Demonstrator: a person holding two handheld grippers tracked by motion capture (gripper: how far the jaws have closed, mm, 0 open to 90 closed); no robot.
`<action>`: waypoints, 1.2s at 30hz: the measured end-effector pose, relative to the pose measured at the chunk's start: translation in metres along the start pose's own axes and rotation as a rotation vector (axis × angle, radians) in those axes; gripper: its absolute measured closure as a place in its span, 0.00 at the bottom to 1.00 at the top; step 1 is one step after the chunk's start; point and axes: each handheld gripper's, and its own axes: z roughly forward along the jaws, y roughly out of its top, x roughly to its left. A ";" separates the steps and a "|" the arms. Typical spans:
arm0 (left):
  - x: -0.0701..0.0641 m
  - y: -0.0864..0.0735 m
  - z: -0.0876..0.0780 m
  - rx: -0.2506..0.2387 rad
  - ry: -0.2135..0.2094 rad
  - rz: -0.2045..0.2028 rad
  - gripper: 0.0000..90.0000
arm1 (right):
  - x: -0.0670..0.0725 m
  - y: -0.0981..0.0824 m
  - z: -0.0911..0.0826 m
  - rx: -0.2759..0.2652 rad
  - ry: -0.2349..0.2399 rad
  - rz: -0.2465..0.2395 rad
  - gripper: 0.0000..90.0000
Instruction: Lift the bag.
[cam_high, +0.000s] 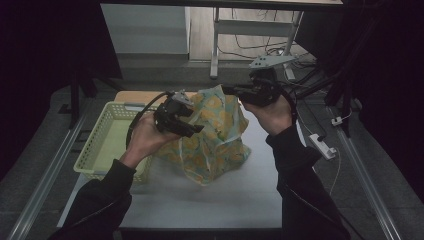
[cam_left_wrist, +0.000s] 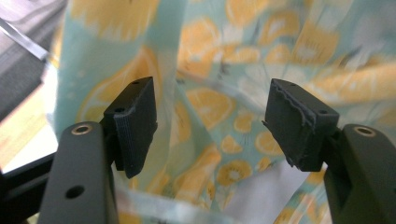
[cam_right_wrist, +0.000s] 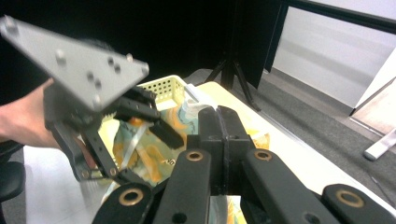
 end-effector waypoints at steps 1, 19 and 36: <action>-0.001 -0.002 0.004 0.013 0.001 0.004 0.39 | 0.000 -0.001 0.001 0.003 0.000 0.002 1.00; -0.008 -0.034 0.040 0.188 0.011 0.003 0.99 | -0.001 -0.005 0.005 0.006 -0.012 0.006 1.00; 0.026 0.012 -0.084 -0.295 -0.147 -0.150 1.00 | 0.014 0.032 -0.021 -0.066 -0.039 -0.052 1.00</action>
